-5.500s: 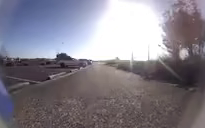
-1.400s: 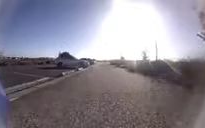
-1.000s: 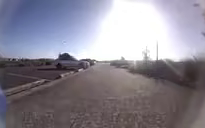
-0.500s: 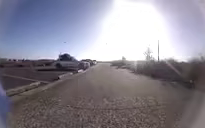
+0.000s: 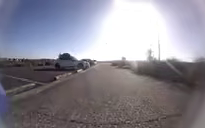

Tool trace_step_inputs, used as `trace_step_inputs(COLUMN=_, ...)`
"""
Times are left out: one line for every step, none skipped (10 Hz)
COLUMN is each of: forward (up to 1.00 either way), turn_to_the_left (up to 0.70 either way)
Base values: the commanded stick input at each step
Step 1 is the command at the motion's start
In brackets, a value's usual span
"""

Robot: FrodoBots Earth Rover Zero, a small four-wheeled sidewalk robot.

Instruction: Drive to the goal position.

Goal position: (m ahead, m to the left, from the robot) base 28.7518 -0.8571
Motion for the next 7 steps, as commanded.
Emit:
trace_step_inputs(forward=0.70, turn_to_the_left=0.00)
trace_step_inputs(forward=0.70, turn_to_the_left=0.00)
trace_step_inputs(forward=0.70, turn_to_the_left=0.00)
trace_step_inputs(forward=0.70, turn_to_the_left=0.00)
trace_step_inputs(forward=0.70, turn_to_the_left=-0.35)
trace_step_inputs(forward=0.70, turn_to_the_left=-0.35)
trace_step_inputs(forward=0.70, turn_to_the_left=-0.35)
